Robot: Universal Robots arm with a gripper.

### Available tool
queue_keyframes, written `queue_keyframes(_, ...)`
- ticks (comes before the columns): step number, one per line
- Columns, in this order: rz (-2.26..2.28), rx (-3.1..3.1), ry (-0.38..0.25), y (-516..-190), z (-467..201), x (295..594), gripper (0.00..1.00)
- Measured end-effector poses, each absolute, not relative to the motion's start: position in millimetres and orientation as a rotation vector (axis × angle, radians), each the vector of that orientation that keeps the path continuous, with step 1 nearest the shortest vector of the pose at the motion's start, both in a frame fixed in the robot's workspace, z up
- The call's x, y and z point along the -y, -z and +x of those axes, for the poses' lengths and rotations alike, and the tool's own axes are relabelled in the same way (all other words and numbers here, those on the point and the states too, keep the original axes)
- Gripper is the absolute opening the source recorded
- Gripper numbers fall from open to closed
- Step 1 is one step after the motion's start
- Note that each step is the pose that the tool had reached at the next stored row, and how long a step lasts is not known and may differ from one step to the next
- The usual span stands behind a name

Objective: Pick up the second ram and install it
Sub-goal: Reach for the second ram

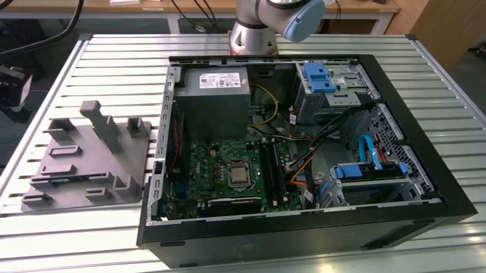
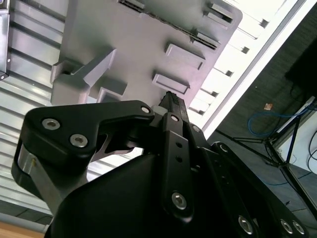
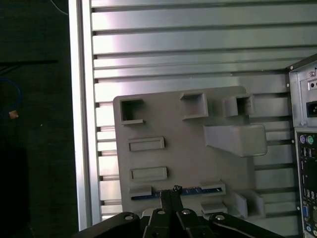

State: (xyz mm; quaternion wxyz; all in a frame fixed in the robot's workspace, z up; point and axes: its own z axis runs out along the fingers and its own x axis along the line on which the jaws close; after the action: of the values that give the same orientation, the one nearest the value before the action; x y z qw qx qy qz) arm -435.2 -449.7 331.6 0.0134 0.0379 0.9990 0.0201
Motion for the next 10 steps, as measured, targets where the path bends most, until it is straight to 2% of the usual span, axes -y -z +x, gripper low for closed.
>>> queue_keyframes(10,0.118,-3.112,-0.059,-325.4,-428.4,449.7,0.1)
